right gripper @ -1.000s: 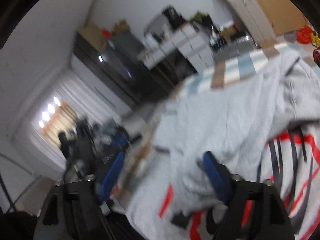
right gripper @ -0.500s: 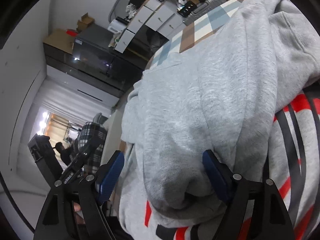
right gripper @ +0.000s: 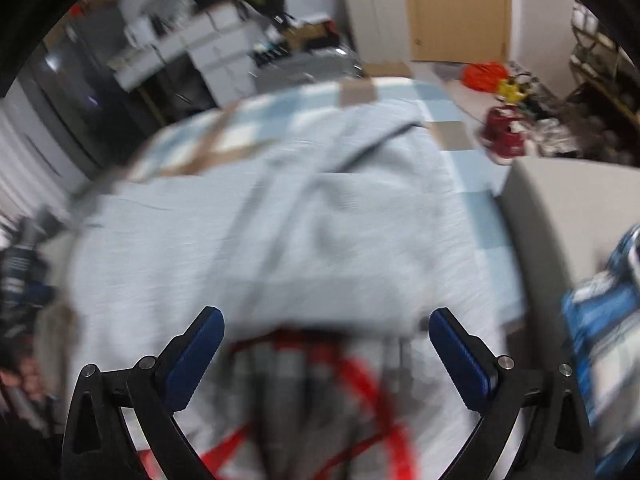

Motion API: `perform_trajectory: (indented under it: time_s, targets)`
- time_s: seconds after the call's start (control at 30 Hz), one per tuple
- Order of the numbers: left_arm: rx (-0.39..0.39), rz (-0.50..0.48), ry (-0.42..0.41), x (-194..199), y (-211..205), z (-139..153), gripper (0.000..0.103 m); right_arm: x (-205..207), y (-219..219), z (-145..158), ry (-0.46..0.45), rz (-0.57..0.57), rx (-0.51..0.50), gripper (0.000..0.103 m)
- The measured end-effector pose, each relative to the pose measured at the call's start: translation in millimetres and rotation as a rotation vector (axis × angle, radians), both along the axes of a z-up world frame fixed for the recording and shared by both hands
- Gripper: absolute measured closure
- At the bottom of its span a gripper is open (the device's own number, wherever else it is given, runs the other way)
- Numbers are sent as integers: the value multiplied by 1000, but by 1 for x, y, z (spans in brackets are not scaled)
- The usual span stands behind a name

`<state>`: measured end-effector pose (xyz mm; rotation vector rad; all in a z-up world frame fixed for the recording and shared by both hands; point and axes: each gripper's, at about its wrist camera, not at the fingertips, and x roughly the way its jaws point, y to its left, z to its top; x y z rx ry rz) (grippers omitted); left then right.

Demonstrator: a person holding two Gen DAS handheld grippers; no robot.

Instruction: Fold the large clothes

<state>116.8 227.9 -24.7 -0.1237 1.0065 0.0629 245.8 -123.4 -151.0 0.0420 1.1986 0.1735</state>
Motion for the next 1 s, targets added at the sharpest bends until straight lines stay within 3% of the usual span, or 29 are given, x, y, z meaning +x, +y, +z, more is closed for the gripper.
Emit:
perform_trajectory:
  time_s: [0.07, 0.13, 0.23, 0.37, 0.63, 0.77, 1.0]
  targets:
    - [13, -9, 61, 15, -4, -13, 5, 15, 1, -15, 66, 18, -85, 0]
    - [18, -27, 175, 32, -8, -34, 5, 29, 6, -38, 154, 58, -145, 0]
    - [-18, -23, 279, 48, -8, -61, 4, 41, 12, -51, 188, 92, -150, 0]
    - [-76, -30, 313, 63, -8, -74, 2, 46, 13, -54, 177, 90, -152, 0]
    - [-2, -132, 360, 91, -29, -80, 1, 67, 28, -59, 142, 102, -153, 0]
    - [89, -154, 326, 105, -46, -77, 1, 81, 33, -62, 120, 104, -155, 0]
    - [176, -183, 305, 130, -62, -82, 1, 108, 35, -66, 102, 85, -153, 0]
